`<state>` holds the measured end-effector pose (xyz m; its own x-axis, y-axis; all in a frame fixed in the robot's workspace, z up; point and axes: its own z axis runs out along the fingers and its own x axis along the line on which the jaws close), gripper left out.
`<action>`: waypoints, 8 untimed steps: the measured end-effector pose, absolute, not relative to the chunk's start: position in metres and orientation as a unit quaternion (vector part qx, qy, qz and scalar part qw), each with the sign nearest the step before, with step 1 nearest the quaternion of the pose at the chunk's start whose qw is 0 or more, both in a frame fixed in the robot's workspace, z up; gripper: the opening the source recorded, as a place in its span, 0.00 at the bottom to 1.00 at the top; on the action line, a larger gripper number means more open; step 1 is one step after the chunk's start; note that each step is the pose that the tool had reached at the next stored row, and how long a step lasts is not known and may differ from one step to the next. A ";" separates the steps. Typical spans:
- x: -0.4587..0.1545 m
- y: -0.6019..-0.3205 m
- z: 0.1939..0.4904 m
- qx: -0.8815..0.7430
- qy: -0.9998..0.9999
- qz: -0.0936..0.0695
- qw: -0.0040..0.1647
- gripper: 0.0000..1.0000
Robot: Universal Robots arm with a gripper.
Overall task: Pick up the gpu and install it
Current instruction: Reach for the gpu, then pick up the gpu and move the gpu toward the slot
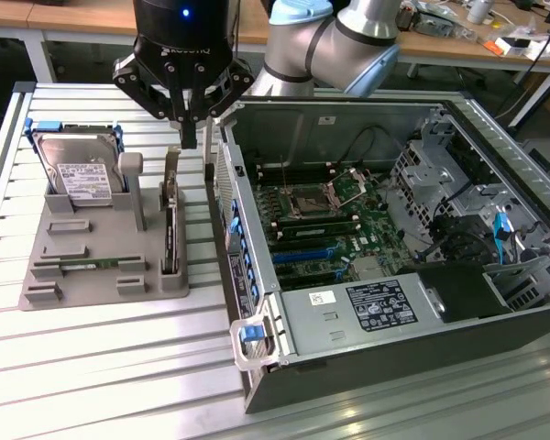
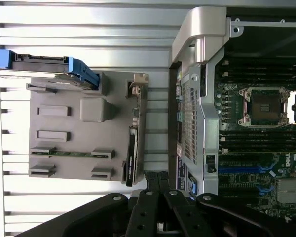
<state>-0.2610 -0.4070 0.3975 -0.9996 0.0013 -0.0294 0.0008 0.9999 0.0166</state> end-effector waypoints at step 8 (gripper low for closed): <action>-0.261 -0.407 0.397 0.001 1.000 0.008 0.015 0.11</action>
